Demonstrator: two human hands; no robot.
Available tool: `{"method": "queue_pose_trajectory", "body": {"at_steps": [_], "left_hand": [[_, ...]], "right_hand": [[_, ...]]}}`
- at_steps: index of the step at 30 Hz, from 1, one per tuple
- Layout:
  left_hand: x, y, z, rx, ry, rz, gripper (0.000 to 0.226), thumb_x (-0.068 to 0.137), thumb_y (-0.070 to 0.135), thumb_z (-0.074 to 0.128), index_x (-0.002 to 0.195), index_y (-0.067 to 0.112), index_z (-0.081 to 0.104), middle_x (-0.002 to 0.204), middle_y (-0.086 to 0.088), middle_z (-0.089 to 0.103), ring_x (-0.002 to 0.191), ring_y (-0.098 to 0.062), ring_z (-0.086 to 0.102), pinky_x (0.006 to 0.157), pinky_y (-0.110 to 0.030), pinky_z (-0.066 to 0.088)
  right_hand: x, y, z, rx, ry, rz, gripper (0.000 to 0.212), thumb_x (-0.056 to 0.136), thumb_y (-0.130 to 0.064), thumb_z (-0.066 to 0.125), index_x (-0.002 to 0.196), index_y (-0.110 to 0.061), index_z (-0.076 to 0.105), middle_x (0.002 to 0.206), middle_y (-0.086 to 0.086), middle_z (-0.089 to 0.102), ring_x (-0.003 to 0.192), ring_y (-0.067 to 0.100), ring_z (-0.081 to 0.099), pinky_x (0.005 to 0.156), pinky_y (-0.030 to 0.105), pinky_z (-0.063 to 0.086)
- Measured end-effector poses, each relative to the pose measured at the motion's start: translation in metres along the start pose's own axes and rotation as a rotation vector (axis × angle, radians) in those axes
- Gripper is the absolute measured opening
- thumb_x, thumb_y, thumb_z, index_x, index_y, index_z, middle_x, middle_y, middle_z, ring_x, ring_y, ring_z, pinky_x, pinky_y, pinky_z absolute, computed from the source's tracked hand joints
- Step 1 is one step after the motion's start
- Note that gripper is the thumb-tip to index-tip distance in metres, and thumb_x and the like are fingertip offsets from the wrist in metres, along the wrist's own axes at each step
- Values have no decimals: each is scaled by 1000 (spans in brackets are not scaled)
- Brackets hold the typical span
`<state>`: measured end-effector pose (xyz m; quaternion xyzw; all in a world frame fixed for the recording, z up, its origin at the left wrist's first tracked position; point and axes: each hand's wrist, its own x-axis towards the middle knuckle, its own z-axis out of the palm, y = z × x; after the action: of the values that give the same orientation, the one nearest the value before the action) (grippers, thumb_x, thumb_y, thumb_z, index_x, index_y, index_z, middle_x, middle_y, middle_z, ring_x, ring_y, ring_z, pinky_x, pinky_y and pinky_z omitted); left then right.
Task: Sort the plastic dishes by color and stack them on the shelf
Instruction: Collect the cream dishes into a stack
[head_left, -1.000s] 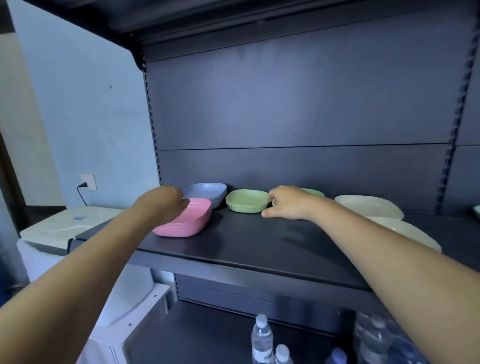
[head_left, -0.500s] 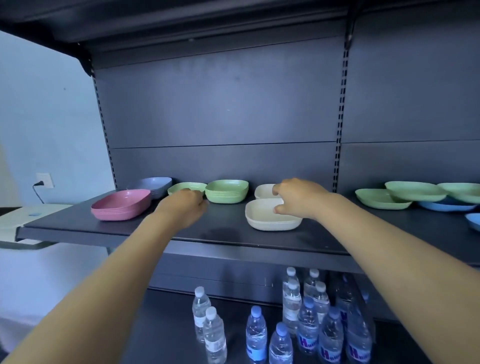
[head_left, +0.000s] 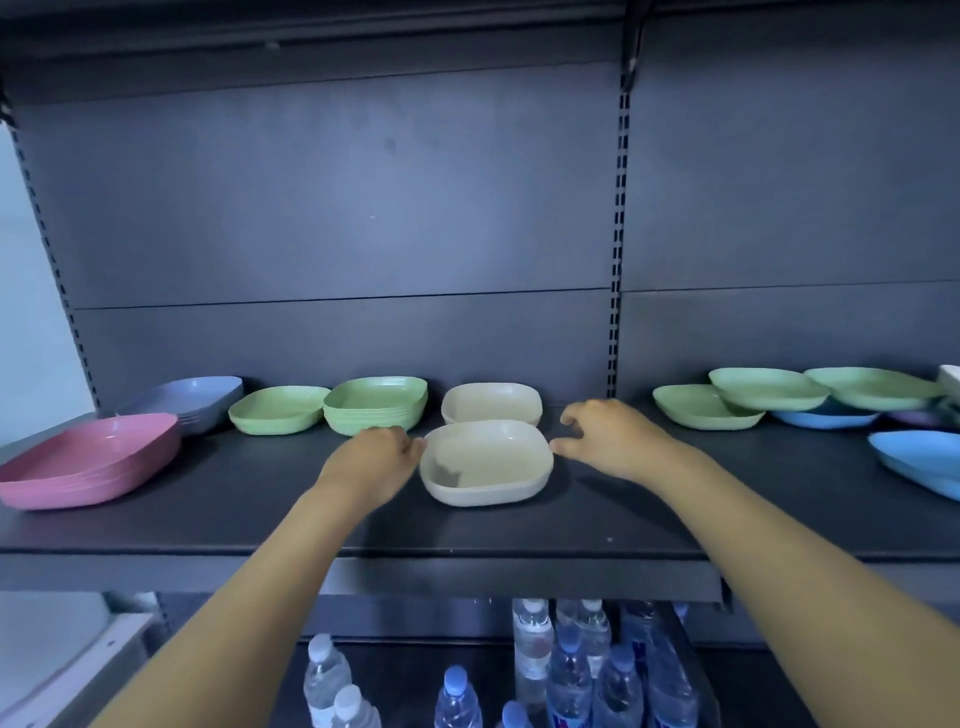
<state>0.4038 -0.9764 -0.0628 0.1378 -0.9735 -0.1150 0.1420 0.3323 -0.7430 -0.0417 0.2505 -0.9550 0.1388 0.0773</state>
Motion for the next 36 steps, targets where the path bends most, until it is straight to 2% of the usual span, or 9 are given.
{"method": "queue_pose_trajectory", "body": {"at_steps": [2,5,11,15,19,25,30,34,36], "left_hand": [[8,-3,8,-146,-7,-25,46,97,36,37,57,13,37,63,-3,48,67,-27,42,62,-30,34],[20,-8,17,-270,-52,-14,46,96,41,39,62,10,40,60,-2,45,60,-20,37,58,-31,30],[30,-14,27,-464,-66,-7,32,93,31,51,83,3,64,62,-2,58,58,-16,47,61,-27,40],[34,-14,30,-609,-92,-36,25,91,26,55,78,5,63,62,-2,59,61,-17,50,64,-27,44],[36,-5,29,-804,-134,-36,17,91,21,57,79,11,63,68,-3,60,62,-12,55,57,-19,44],[61,14,24,-958,-187,-110,25,94,30,51,84,10,63,76,-2,63,63,-12,57,58,-21,46],[106,15,40,-791,-74,-221,34,91,26,58,67,3,52,72,-14,59,54,-19,55,45,-23,52],[125,22,54,-729,-95,-259,37,94,28,53,67,4,47,62,-10,54,51,-24,57,69,-38,58],[132,27,58,-707,-115,-271,37,96,31,48,71,3,49,62,-9,55,41,-20,58,55,-27,55]], "right_hand": [[12,1,10,130,31,54,37,88,-40,55,95,-5,63,89,10,64,85,25,58,74,31,46],[22,-1,24,379,47,147,46,88,-36,56,87,9,63,70,16,55,62,19,51,59,27,37],[29,-3,45,848,-45,332,19,89,-15,61,74,-3,61,63,13,59,53,21,56,43,22,47],[30,0,46,1086,-66,442,9,88,-8,61,88,1,62,74,13,64,60,19,61,46,22,53],[30,7,43,1130,-92,465,12,94,-13,52,88,-4,59,75,10,65,63,20,63,54,28,56],[28,20,33,1099,20,545,16,96,-14,45,101,-2,55,70,10,57,56,20,57,44,26,49],[22,38,19,1092,133,596,12,96,-10,45,95,-2,54,74,11,55,60,21,52,52,31,49],[13,56,12,1124,174,637,14,96,-10,46,86,-7,55,74,9,56,62,20,53,54,31,48],[10,65,12,1141,177,658,15,96,-11,46,85,-7,56,75,9,56,64,21,54,56,31,48]]}}
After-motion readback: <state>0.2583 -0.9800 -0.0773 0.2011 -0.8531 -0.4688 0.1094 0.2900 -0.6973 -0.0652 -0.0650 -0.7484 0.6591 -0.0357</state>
